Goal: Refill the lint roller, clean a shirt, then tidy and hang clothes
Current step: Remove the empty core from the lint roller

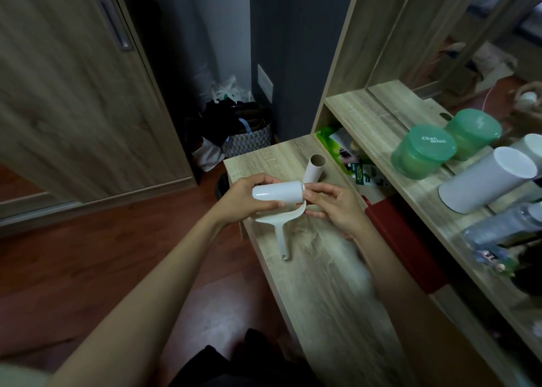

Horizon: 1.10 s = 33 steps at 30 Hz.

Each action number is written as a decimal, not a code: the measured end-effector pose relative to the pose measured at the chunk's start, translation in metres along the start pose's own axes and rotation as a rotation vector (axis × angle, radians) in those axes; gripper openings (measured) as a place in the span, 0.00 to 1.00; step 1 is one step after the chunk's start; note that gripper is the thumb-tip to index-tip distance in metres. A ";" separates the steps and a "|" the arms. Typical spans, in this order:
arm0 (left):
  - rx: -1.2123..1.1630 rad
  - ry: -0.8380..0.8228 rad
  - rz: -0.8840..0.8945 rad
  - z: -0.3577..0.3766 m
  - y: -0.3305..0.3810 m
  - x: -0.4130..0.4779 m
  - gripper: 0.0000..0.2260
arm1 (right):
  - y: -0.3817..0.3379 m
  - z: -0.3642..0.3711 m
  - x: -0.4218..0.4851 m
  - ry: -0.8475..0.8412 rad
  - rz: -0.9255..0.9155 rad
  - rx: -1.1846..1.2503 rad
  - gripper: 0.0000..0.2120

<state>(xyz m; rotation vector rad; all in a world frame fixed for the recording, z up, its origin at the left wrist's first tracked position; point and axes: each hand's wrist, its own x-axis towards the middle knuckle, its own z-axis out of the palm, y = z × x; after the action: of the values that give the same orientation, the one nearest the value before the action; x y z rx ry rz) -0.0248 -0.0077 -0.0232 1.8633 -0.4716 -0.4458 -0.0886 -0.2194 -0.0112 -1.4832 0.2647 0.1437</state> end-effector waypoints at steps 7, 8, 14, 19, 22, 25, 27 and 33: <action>-0.098 -0.017 -0.015 0.002 0.005 -0.001 0.14 | -0.004 0.001 0.002 0.082 -0.008 -0.014 0.07; -0.115 -0.018 -0.025 0.002 0.007 -0.001 0.13 | -0.005 0.000 0.003 0.084 -0.013 -0.019 0.06; -0.138 -0.032 -0.037 0.007 0.011 -0.004 0.12 | -0.009 -0.001 0.002 0.051 -0.005 -0.068 0.05; -0.160 -0.063 -0.066 0.011 0.009 -0.004 0.12 | -0.008 0.000 0.000 -0.025 0.005 -0.177 0.06; -0.158 -0.075 -0.092 0.010 0.009 -0.004 0.13 | -0.006 -0.004 0.000 -0.095 0.031 -0.147 0.05; -0.187 -0.074 -0.112 0.013 0.009 -0.005 0.13 | -0.008 -0.012 0.000 -0.171 0.056 -0.104 0.04; -0.216 -0.067 -0.118 0.017 0.008 -0.007 0.13 | -0.009 -0.016 0.000 -0.194 0.050 -0.136 0.06; -0.289 -0.022 -0.164 0.028 0.000 -0.007 0.17 | -0.009 -0.014 0.000 -0.127 -0.004 -0.224 0.06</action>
<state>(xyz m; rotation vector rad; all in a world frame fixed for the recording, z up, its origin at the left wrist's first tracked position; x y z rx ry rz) -0.0455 -0.0267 -0.0315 1.6234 -0.2535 -0.6117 -0.0880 -0.2344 -0.0036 -1.6893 0.1460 0.2701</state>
